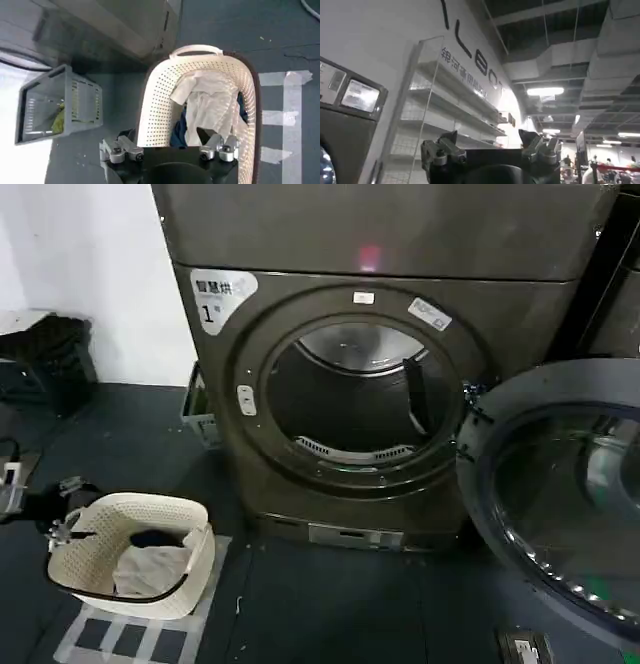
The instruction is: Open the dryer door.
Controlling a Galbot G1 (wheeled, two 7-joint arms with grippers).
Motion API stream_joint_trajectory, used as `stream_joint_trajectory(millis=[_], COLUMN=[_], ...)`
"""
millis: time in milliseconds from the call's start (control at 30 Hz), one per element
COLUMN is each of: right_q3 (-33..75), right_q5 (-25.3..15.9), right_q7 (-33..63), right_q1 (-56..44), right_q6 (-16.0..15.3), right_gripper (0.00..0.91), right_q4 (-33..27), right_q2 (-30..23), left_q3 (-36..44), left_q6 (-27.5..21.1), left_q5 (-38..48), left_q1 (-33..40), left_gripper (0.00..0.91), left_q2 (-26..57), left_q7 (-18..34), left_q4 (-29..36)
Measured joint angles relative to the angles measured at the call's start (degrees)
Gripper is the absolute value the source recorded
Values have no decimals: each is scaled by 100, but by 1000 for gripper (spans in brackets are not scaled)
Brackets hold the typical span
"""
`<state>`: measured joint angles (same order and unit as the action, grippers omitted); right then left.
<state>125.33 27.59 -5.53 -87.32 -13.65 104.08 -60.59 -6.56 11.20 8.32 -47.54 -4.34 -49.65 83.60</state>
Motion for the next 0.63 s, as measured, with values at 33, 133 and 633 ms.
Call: stream_joint_trajectory(millis=[33, 133, 633], right_q3=[0, 0, -25], right_q5=[-11, -36, -81], right_q7=[-1, -2, -8], right_q1=[-6, -7, 5], right_q6=[7, 19, 30], right_gripper=[907, 907, 907], right_q4=[0, 16, 75], right_q2=[0, -18, -48], left_q3=[5, 12, 10], left_q6=[17, 30, 85], left_q5=[-67, -166, -466], left_q1=[0, -1, 19], left_gripper=[907, 907, 907], left_q2=[-17, -43, -63], left_q7=[-13, -67, -188], left_q4=[-22, -29, -96])
